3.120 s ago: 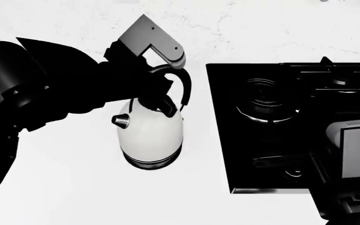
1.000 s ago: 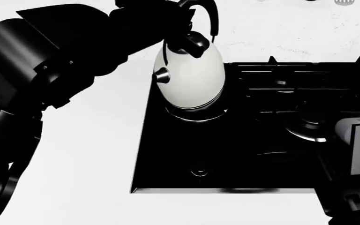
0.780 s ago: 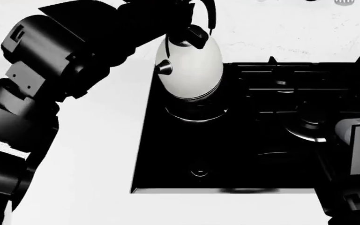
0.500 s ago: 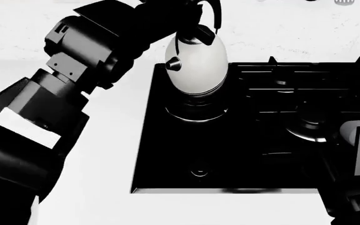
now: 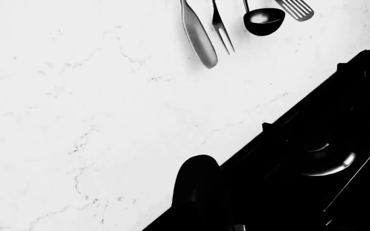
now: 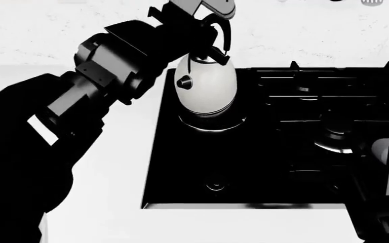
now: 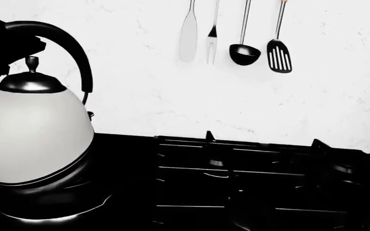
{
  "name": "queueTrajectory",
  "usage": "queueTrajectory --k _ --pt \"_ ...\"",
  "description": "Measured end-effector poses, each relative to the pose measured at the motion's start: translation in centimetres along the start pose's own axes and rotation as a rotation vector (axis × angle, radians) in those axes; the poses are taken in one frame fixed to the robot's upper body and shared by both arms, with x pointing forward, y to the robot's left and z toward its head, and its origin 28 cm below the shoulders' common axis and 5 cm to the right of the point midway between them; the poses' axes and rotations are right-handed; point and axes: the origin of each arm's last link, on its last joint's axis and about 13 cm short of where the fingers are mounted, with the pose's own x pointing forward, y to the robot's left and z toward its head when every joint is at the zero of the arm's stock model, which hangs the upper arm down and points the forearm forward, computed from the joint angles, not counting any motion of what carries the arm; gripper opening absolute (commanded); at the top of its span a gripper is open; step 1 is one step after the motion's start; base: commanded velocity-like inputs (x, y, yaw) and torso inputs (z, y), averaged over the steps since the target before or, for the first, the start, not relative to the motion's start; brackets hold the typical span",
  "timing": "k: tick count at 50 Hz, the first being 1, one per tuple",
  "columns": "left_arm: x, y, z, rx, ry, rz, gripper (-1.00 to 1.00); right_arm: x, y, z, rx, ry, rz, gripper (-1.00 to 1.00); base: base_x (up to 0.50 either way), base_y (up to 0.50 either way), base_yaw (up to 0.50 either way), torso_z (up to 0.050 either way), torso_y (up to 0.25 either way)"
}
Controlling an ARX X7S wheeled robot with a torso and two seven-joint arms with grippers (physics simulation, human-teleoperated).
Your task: Pick the kettle from the counter and place it on a stove burner. Then turn the burner on.
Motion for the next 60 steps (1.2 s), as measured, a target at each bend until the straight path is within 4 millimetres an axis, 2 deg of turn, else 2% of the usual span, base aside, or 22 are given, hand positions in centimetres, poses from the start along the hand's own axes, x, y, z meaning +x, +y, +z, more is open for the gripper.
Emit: queueTrajectory --k 10,11,26,43,51,60 --pt "0.2 -0.2 -0.3 -0.002 -0.015 0.008 -1.0 0.1 -0.1 -0.4 0.001 0.012 -0.005 1.0 0.0 0.0 0.0 0.0 0.0" --pt "0.2 -0.2 -0.3 -0.003 -0.016 0.008 1.0 0.1 -0.1 -0.4 0.001 0.012 -0.005 1.0 0.0 0.0 0.0 0.0 0.0" --pt "0.2 -0.2 -0.1 -0.015 -0.018 0.037 1.0 0.2 -0.1 -0.5 0.002 0.016 -0.004 1.0 0.0 0.0 0.0 0.0 0.0" --pt "0.1 -0.9 -2.4 -0.074 0.141 0.02 1.0 0.1 -0.2 -0.5 0.003 0.011 -0.009 1.0 0.0 0.0 0.0 0.0 0.0" --pt "0.0 -0.9 -2.0 -0.094 0.143 0.016 1.0 0.1 -0.1 -0.6 0.004 0.012 -0.009 1.0 0.0 0.0 0.0 0.0 0.0" --pt "-0.3 -0.3 0.1 -0.105 0.093 0.025 1.0 -0.4 0.1 -0.3 0.007 0.001 -0.004 1.0 0.0 0.0 0.0 0.0 0.0"
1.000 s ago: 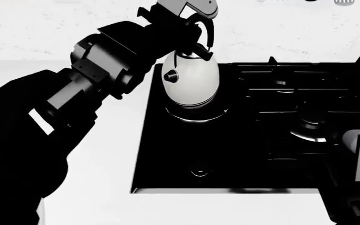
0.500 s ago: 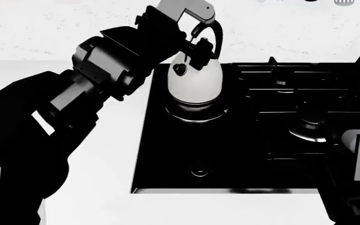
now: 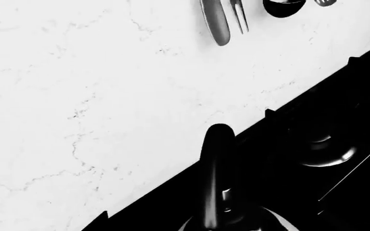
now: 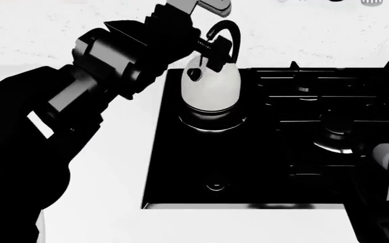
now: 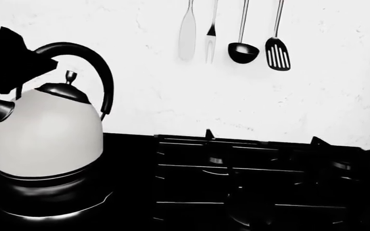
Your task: Pick the kettle from the counter and place it on a stove burner. Then turn the burner on.
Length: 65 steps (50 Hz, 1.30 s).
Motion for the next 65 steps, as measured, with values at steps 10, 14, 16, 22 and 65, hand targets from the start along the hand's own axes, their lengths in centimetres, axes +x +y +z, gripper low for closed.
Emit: queueTrajectory --k 10,14,16,22,65 --pt "-0.8 0.0 2.0 0.013 -0.028 0.007 1.0 -1.0 0.1 0.2 0.008 -0.017 0.0 1.0 0.0 0.0 0.0 0.0 0.0" --pt "-1.8 -0.1 2.2 0.019 -0.029 0.012 1.0 -1.4 0.1 0.4 0.01 -0.025 -0.001 1.0 0.0 0.0 0.0 0.0 0.0" --pt "-2.4 -0.1 2.3 0.016 -0.034 0.018 1.0 -1.5 0.1 0.4 0.011 -0.029 0.001 1.0 0.0 0.0 0.0 0.0 0.0" --pt "-5.3 0.0 2.5 -0.017 -0.082 0.027 1.0 -1.9 0.2 0.8 0.01 -0.039 0.007 1.0 0.0 0.0 0.0 0.0 0.0" --pt "-28.6 -4.9 -8.0 -0.063 -0.459 0.301 1.0 -3.3 2.6 1.5 0.073 0.041 0.194 1.0 0.0 0.0 0.0 0.0 0.0"
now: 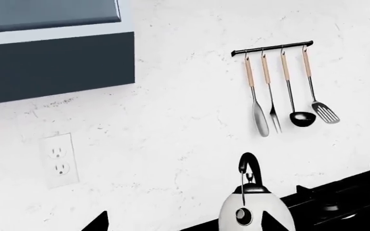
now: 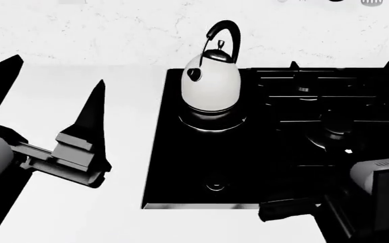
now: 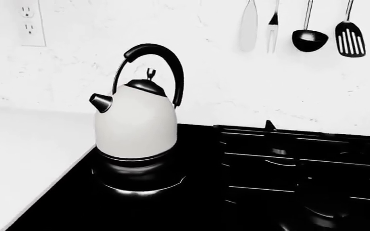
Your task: Pick the kettle from the counter and place it on a stove burner. Then turn the burner on.
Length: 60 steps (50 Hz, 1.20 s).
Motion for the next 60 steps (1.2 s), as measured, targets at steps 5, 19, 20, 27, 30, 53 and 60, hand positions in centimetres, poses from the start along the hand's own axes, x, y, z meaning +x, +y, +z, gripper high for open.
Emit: queueTrajectory --k 5,19,20,27,30,53,60 --pt "-1.1 0.3 -0.4 -0.002 -0.002 0.029 1.0 0.2 0.7 0.1 0.052 0.047 0.049 1.0 0.0 0.0 0.0 0.0 0.0" --pt "-3.1 0.4 -1.6 -0.031 0.009 0.059 1.0 0.9 2.2 0.3 0.197 0.223 0.1 1.0 0.0 0.0 0.0 0.0 0.0" --pt "-3.2 0.3 -1.7 -0.032 0.01 0.059 1.0 1.0 2.3 0.3 0.202 0.234 0.099 1.0 0.0 0.0 0.0 0.0 0.0" --pt "-3.6 0.3 -1.9 -0.037 0.018 0.058 1.0 1.1 2.6 0.6 0.209 0.3 0.093 1.0 0.0 0.0 0.0 0.0 0.0" --pt "-3.7 0.3 -2.0 -0.037 0.022 0.058 1.0 1.2 2.8 0.6 0.202 0.322 0.093 1.0 0.0 0.0 0.0 0.0 0.0" --pt "-3.6 0.3 -2.7 -0.063 0.046 0.046 1.0 2.9 3.3 -0.9 0.104 0.428 0.086 1.0 0.0 0.0 0.0 0.0 0.0" --pt "-3.5 0.3 -3.1 -0.07 0.055 0.049 1.0 3.7 3.3 -2.0 0.067 0.436 0.088 1.0 0.0 0.0 0.0 0.0 0.0"
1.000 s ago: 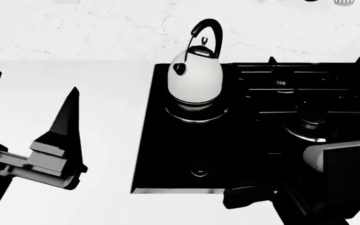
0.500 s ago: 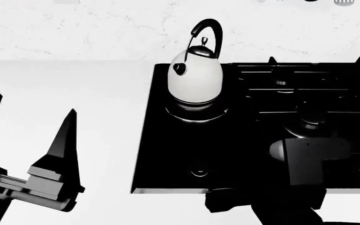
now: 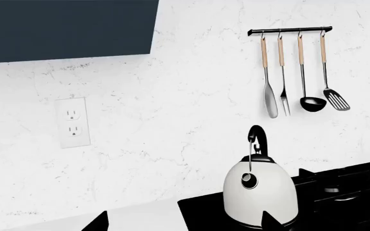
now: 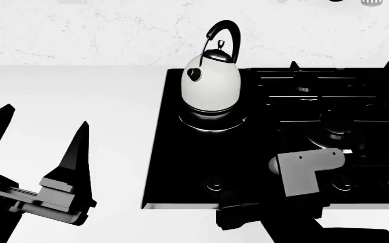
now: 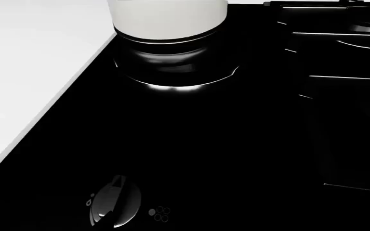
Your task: Pick the kettle from the counter and place it on a stove burner. Then turn the burner on.
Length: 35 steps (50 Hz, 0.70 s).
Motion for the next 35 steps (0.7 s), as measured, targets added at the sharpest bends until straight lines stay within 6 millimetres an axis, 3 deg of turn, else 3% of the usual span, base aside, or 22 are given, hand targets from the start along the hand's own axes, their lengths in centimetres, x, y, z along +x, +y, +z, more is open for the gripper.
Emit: queueTrajectory --k 35 --pt "0.8 0.2 -0.8 -0.007 0.019 0.005 1.0 2.7 0.6 -0.5 -0.074 0.035 0.102 1.0 0.0 0.0 0.0 0.0 0.0"
